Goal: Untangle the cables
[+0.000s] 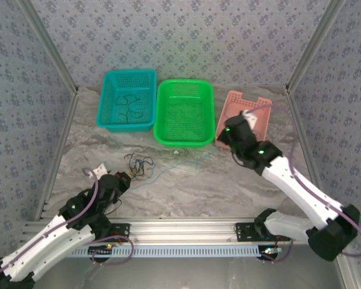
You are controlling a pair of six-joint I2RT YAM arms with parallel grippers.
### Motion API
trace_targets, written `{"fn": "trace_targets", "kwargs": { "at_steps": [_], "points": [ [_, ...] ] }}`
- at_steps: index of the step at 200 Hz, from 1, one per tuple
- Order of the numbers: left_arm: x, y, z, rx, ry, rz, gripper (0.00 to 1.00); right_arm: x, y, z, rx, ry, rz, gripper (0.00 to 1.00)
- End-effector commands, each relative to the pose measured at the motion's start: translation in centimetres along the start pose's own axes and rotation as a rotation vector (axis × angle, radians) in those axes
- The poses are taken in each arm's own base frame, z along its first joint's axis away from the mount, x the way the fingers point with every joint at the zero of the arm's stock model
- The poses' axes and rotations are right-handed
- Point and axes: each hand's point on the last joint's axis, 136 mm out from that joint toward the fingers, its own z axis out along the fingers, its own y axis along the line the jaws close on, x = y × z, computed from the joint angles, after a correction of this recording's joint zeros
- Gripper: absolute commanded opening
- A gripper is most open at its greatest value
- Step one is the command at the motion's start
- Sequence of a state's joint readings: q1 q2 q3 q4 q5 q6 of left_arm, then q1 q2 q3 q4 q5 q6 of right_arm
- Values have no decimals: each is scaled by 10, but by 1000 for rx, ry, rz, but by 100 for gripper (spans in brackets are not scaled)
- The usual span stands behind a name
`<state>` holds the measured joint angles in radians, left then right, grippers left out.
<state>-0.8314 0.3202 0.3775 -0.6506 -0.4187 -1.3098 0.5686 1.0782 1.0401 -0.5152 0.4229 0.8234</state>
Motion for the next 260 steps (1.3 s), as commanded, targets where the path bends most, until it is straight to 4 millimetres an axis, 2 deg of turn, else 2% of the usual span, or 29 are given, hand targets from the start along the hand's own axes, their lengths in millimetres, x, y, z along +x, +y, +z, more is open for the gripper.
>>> {"fn": "trace_targets", "kwargs": {
  "at_steps": [1, 21, 34, 39, 46, 65, 102, 133, 150, 164, 173, 181, 188, 191, 210, 215, 216, 224, 228, 250, 260],
  "points": [
    [-6, 50, -4, -177, -66, -39, 0, -36, -27, -15, 37, -29, 4, 0],
    [-8, 62, -7, -222, -83, -53, 0, -73, -38, -23, 26, -77, 70, 0],
    [-9, 66, -8, -238, -89, -55, 0, -88, -46, -23, 19, -91, 108, 0],
    [-9, 67, -8, -243, -90, -56, 0, -103, -42, -27, -4, -116, 124, 0],
    [-8, 68, -8, -246, -90, -55, 0, -113, -43, -28, -18, -128, 143, 0],
    [-5, 63, -3, -220, -73, -51, 0, -132, -38, -21, -69, -137, 165, 0],
    [8, 25, 8, -60, 4, -68, 0, -144, -16, -2, -162, -113, 152, 0],
    [22, -31, 16, 152, 99, -137, 0, -149, -4, 8, -208, -96, 108, 0],
    [21, -54, 12, 191, 120, -131, 0, -139, 0, 14, -212, -48, 101, 0],
    [16, -72, 6, 213, 120, -116, 0, -116, 5, 17, -197, -7, 72, 0],
    [14, -85, 2, 245, 126, -122, 0, -95, 5, 18, -172, 34, 68, 0],
    [12, -97, -2, 280, 131, -125, 0, -72, 12, 17, -186, 67, 60, 0],
    [10, -107, -5, 302, 134, -124, 0, -55, 20, 15, -199, 85, 63, 6],
    [10, -111, -7, 309, 137, -121, 0, -35, 16, 20, -182, 121, 63, 10],
    [5, -130, -13, 326, 136, -88, 0, 33, 44, 16, -245, 206, -12, 25],
    [4, -134, -14, 324, 134, -77, 0, 45, 47, 17, -241, 217, -29, 28],
    [4, -135, -14, 325, 134, -76, 0, 55, 51, 15, -251, 234, -47, 29],
    [2, -140, -14, 322, 129, -56, 0, 84, 59, 13, -261, 272, -98, 34],
    [1, -142, -14, 321, 122, -48, 0, 95, 61, 12, -260, 284, -115, 36],
    [-6, -150, -14, 309, 95, -13, 0, 182, 68, 6, -238, 396, -242, 42],
    [-7, -153, -14, 306, 89, -6, 0, 213, 68, 6, -210, 432, -285, 45]
  ]
}}
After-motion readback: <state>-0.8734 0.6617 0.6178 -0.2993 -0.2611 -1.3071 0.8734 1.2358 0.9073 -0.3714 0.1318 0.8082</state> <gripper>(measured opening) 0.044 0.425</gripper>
